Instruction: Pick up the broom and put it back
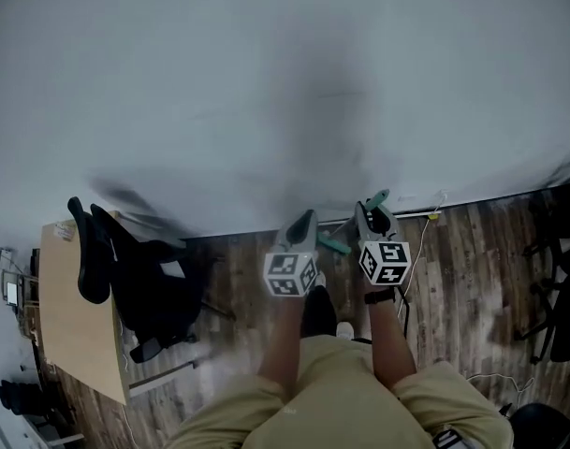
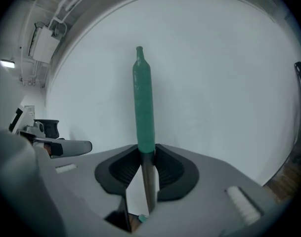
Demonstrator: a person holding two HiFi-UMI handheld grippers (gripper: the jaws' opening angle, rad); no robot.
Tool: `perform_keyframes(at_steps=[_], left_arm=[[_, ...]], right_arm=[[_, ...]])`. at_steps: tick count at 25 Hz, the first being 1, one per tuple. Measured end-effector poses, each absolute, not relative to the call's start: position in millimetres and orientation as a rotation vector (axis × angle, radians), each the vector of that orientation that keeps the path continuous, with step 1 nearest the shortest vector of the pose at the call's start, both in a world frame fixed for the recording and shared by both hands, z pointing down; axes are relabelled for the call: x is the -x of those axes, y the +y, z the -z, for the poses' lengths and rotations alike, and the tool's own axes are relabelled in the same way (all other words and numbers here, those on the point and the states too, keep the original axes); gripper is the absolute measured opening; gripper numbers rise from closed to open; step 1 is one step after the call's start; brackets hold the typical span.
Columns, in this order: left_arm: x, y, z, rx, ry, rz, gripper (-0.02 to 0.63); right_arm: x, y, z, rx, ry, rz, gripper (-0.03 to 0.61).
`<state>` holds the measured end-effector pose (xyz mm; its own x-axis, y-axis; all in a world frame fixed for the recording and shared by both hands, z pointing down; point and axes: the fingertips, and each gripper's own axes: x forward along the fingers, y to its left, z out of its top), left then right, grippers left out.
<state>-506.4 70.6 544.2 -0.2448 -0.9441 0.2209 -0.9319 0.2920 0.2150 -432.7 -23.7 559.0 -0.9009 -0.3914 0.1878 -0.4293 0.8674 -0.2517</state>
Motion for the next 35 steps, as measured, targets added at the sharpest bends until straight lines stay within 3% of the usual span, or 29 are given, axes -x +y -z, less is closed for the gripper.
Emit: perform_keyframes(at_steps=[10, 19, 29, 35], left_arm=[[432.0, 86.3, -421.1, -1.884, -2.379, 0.117, 0.002], [391.0, 103.4, -360.4, -2.023, -2.464, 0.161, 0.0], [340.3, -14.4, -348.6, -2.376, -2.03, 0.285, 0.002], [242.5, -82.7, -352.1, -2.626, -1.582, 0.245, 0.002]], right_arm=[[344.6, 2.6, -406.2, -0.716, -3.157, -0.187, 0.092], [286.7, 21.9, -358.7, -0.813, -3.226, -0.096, 0.091], [222.2, -36.2, -345.5, -1.272, -3.1, -0.122, 0.091], [133.3, -57.8, -343.8, -1.706, -2.881, -0.125, 0.091]])
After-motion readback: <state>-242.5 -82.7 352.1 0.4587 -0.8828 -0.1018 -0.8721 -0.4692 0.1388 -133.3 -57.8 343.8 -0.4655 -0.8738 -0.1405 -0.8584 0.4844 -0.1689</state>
